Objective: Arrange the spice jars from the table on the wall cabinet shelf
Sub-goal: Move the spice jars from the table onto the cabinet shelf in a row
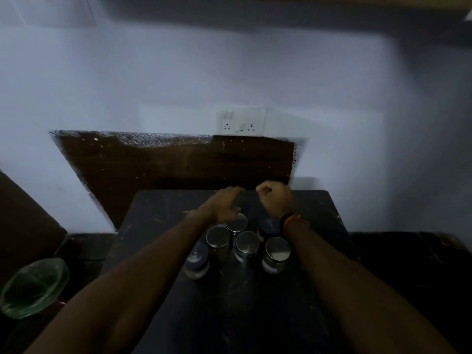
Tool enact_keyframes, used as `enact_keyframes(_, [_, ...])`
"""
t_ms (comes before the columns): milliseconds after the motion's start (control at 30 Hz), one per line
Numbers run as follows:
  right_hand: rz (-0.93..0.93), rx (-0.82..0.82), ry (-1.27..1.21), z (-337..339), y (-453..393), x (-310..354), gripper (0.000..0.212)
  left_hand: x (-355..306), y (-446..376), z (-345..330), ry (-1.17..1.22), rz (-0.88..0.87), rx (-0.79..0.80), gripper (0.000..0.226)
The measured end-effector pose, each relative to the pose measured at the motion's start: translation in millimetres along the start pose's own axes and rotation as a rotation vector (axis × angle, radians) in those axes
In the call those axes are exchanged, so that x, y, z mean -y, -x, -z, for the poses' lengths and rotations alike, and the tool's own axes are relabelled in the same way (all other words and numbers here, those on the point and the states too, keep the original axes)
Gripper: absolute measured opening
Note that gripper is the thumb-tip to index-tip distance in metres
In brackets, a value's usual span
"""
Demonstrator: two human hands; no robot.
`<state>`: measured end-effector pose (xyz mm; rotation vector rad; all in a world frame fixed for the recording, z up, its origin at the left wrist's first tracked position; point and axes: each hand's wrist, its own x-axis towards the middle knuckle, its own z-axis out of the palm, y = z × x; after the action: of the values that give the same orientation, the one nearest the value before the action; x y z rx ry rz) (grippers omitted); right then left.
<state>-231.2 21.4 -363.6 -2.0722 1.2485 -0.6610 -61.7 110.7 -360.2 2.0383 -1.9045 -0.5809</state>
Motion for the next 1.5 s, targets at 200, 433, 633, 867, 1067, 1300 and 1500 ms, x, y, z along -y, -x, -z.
enact_keyframes(200, [-0.142,0.061,0.231,-25.7,52.6,-66.8,0.010,-2.3,12.1,-77.5,0.127,0.011,0.129,0.053])
enact_keyframes(433, [-0.285,0.118,0.348,-45.7,94.9,-104.9,0.042,-2.6,24.7,-122.1,0.144,0.000,0.092,0.046])
enact_keyframes(633, [-0.397,0.129,0.260,-56.9,105.1,-117.2,0.092,-7.7,23.4,-133.2,0.123,-0.091,0.058,0.036])
enact_keyframes(867, [-0.441,0.150,0.153,-61.6,98.4,-120.5,0.103,-4.8,19.4,-132.4,0.138,-0.049,0.055,0.042])
enact_keyframes(1067, [-0.452,0.099,-0.002,-59.9,100.7,-122.8,0.090,-1.4,19.3,-134.8,0.166,-0.063,0.017,0.037])
enact_keyframes(1300, [-0.457,0.072,-0.028,-46.8,103.9,-127.8,0.089,-2.3,14.8,-131.5,0.363,-0.018,-0.059,0.025])
enact_keyframes(1500, [-0.433,0.039,-0.372,-2.3,90.4,-118.0,0.086,-12.3,13.9,-127.1,0.754,0.117,-0.163,0.026])
